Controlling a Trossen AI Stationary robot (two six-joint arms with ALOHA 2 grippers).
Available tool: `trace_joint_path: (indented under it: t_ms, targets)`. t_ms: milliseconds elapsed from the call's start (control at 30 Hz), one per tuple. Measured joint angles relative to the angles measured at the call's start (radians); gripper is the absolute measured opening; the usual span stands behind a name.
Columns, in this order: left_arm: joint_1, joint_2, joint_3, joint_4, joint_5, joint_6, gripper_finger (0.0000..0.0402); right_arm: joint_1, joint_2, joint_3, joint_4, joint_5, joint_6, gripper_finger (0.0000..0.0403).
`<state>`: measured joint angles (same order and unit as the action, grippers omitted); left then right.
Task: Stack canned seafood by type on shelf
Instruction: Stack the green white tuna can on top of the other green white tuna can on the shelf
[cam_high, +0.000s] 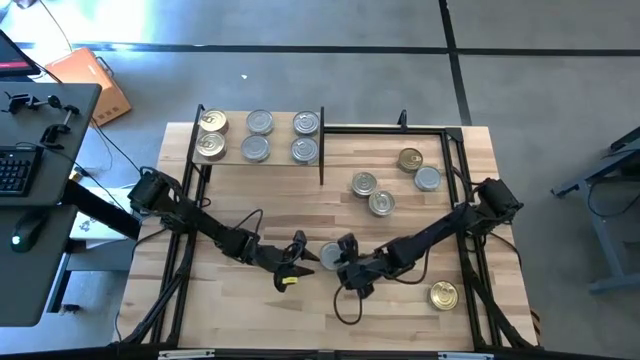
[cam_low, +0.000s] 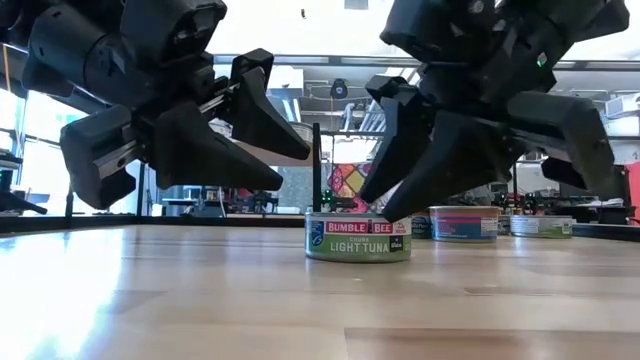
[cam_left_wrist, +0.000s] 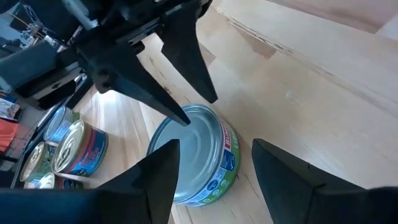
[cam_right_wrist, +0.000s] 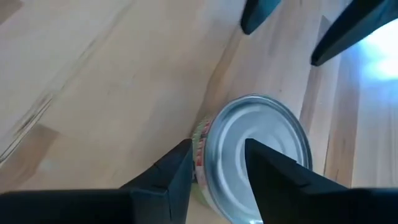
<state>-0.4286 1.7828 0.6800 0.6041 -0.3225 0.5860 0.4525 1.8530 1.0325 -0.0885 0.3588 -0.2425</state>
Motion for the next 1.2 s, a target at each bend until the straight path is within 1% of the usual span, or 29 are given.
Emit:
trace_joint_path:
  t_ms: [100, 200, 333, 433, 467, 600, 767, 967, 1200]
  targets:
    - [0.000, 0.000, 0.000, 0.000, 0.000, 0.000, 0.0195, -0.009, 0.002, 0.000, -0.031, -0.022, -0.002, 0.0134]
    - [0.000, 0.000, 0.000, -0.001, 0.000, 0.000, 0.0195, -0.024, 0.024, 0.002, -0.034, -0.041, -0.002, 0.0115]
    - [0.000, 0.000, 0.000, -0.001, 0.000, 0.004, 0.0195, -0.028, 0.075, 0.006, 0.010, -0.012, -0.006, 0.0067]
    - [0.000, 0.000, 0.000, -0.007, 0.000, 0.048, 0.0195, -0.026, 0.108, 0.007, 0.047, 0.020, -0.001, 0.0020]
    - [0.000, 0.000, 0.000, -0.008, 0.000, 0.069, 0.0195, -0.027, 0.114, 0.008, 0.061, 0.018, 0.006, 0.0012]
    - [-0.007, 0.000, 0.000, -0.008, 0.000, 0.130, 0.0195, -0.033, 0.111, 0.005, 0.088, 0.008, 0.071, 0.0012]
    - [-0.011, 0.000, 0.000, -0.008, -0.005, 0.173, 0.0196, -0.035, 0.057, 0.000, 0.089, -0.016, 0.093, 0.0003]
    - [-0.011, 0.000, 0.000, -0.011, -0.040, 0.177, 0.0196, -0.056, 0.002, -0.005, 0.063, -0.028, 0.155, 0.0000]
    - [-0.008, 0.002, 0.000, -0.021, -0.061, 0.143, 0.0196, -0.082, 0.000, -0.003, 0.071, -0.048, 0.194, 0.0000]
